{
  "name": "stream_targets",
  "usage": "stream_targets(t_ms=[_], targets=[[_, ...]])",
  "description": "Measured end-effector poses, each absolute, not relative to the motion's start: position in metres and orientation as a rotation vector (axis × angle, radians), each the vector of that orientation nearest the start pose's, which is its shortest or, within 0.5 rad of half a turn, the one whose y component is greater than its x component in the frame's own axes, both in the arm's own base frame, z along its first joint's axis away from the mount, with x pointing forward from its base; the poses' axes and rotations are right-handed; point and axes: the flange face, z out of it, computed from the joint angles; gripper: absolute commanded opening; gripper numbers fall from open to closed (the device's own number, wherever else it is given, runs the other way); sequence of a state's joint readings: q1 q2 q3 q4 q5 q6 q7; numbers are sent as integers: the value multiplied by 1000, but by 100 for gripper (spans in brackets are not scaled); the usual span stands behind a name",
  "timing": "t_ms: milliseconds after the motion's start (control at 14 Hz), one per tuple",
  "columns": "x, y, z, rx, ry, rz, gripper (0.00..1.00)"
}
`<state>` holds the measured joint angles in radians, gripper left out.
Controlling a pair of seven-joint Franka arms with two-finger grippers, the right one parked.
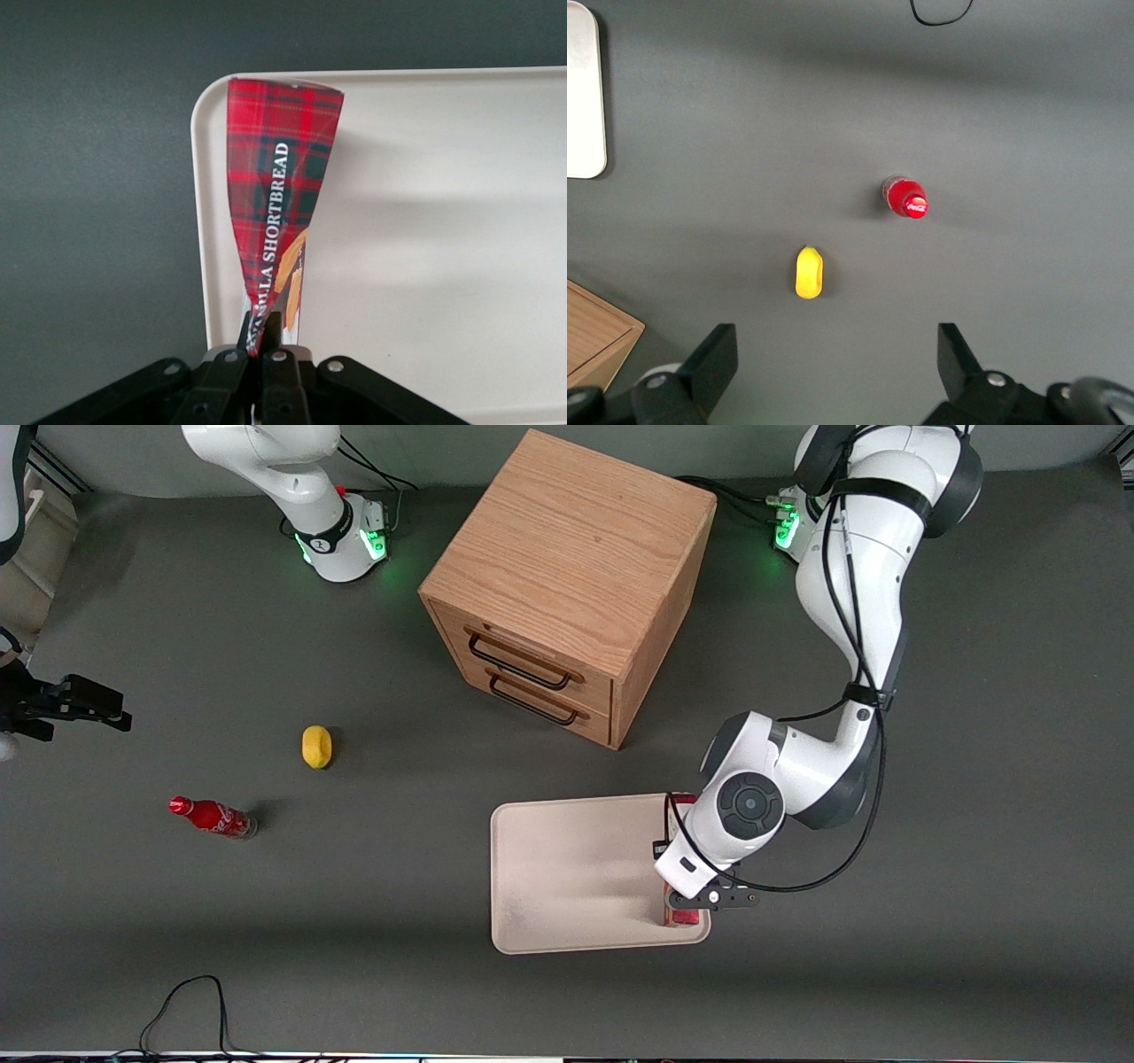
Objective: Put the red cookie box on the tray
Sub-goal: 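Lower the box onto the tray and open the left gripper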
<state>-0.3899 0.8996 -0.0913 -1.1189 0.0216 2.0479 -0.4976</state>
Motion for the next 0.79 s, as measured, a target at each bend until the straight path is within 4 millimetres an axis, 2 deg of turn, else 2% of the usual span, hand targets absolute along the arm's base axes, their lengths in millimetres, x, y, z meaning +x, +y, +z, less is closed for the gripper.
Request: stream_targets(t_ms=[429,571,643,786], targets=[[696,-339,266,-3195,-195,-38,0],[695,-338,263,-3188,-190,-35,83],[695,-338,260,-3179,-182,-38,100],[696,-337,260,-3167,-174,-50,100]])
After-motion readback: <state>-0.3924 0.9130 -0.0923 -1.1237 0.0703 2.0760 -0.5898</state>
